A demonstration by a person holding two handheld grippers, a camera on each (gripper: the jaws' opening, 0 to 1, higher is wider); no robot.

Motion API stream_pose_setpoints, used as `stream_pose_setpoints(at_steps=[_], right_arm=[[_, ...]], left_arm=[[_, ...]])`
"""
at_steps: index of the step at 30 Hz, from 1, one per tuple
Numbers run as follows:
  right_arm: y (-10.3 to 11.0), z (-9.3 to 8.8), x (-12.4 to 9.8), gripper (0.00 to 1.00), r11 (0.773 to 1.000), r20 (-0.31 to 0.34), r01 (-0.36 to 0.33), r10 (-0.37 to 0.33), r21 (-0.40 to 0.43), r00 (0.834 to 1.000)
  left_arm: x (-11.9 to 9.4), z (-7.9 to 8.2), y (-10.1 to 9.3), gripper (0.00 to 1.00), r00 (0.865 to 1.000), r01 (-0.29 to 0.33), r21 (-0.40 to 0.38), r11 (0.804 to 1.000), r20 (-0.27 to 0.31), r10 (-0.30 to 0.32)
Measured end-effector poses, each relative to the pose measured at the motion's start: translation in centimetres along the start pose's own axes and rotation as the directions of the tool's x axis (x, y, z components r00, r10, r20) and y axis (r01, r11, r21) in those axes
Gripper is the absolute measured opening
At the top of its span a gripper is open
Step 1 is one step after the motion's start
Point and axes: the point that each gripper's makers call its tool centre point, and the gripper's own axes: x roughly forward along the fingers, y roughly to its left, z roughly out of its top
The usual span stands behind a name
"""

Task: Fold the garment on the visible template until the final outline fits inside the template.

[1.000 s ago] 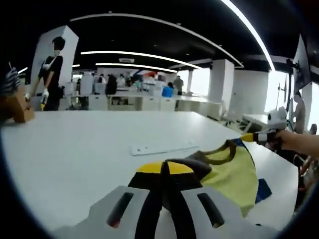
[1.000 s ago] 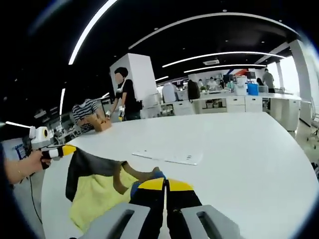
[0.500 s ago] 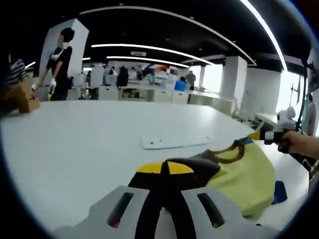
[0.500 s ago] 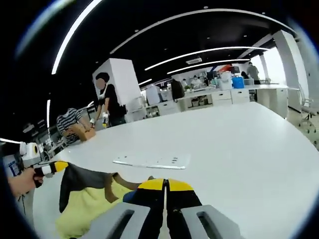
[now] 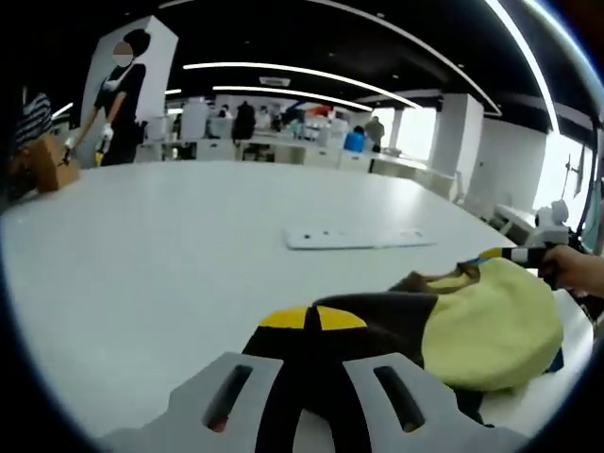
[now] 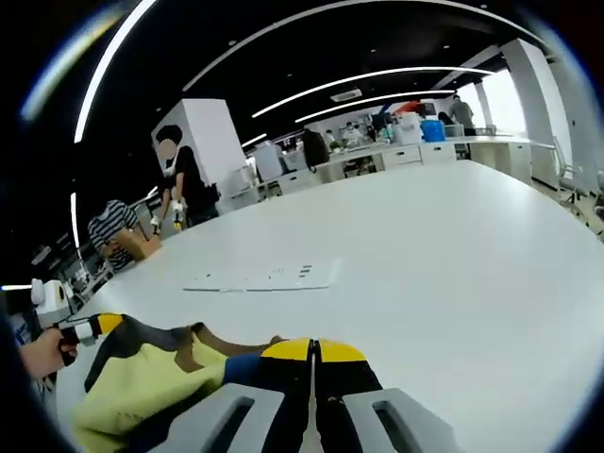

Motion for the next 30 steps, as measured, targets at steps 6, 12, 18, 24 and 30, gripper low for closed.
stream_pose_setpoints(at_steps=[6, 12, 18, 24, 30], right_arm=[[-0.5, -0.8, 0.3, 0.00, 1.000, -0.031, 0.003, -0.004, -0.013, 1.000], [-0.2, -0.6, 0.3, 0.00, 0.998, -0.036, -0.017, 0.015, -0.058, 0.999], [0.0, -0.2, -0.4, 0.00, 0.997, -0.051, -0.029, 0.025, -0.070, 0.998], [1.2, -0.3, -1.5, 0.25, 0.990, -0.077, -0.055, 0.045, -0.130, 0.996], [2.9, -0.3, -3.0, 0.37, 0.983, -0.092, -0.103, 0.089, -0.151, 0.992]], left_arm=[[0.2, -1.3, 0.4, 0.00, 0.999, -0.006, 0.018, 1.000, -0.042, 0.007], [-0.1, -1.2, 0.4, 0.00, 0.999, -0.007, 0.000, 1.000, -0.044, 0.007], [-0.9, 0.0, 0.1, 0.01, 1.000, -0.009, 0.029, 1.000, -0.014, 0.010], [-2.0, 1.1, -0.4, 0.15, 1.000, 0.004, 0.032, 0.999, 0.023, -0.005], [-3.4, 1.6, -1.4, 0.30, 0.999, 0.030, 0.063, 0.998, 0.038, -0.033]])
